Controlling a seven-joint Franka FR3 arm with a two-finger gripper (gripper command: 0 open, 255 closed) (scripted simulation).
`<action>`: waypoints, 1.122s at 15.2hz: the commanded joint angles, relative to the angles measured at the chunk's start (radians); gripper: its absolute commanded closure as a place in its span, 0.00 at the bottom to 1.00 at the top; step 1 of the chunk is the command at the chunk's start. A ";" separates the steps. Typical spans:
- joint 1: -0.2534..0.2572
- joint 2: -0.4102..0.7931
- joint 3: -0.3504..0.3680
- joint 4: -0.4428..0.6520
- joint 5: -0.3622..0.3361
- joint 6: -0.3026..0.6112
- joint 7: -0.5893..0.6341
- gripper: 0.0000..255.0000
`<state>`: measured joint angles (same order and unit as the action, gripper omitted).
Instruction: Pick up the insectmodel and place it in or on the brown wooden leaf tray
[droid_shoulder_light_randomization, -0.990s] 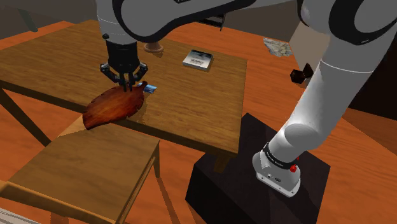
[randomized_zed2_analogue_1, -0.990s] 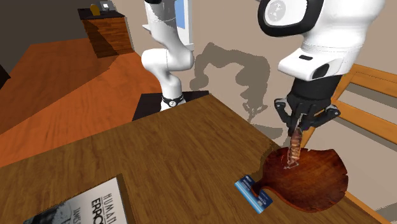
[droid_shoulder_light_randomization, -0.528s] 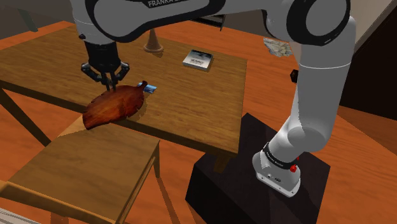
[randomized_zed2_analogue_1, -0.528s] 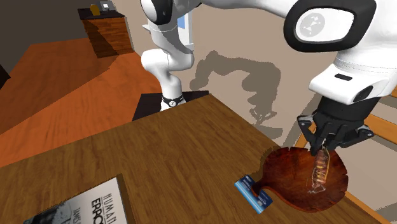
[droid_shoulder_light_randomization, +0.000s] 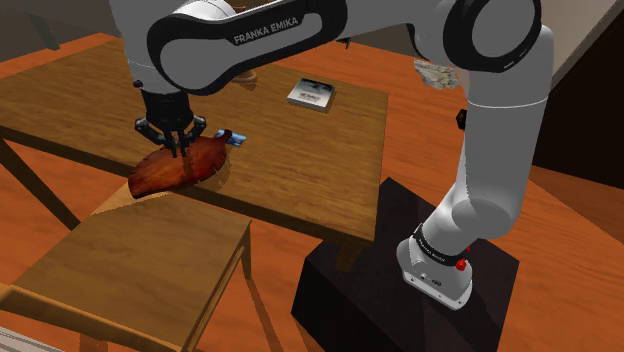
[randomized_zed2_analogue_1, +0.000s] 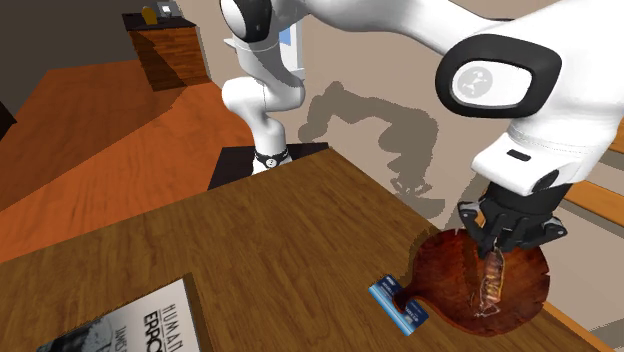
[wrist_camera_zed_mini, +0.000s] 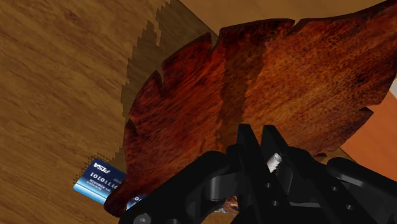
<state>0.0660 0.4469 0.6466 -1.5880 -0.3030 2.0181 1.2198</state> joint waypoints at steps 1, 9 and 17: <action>0.003 0.011 -0.004 -0.014 -0.008 0.023 0.007 1.00; 0.004 0.020 -0.008 -0.031 -0.016 0.046 0.012 1.00; 0.004 0.019 -0.008 -0.031 -0.016 0.046 0.012 0.00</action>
<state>0.0701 0.4664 0.6383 -1.6186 -0.3186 2.0644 1.2317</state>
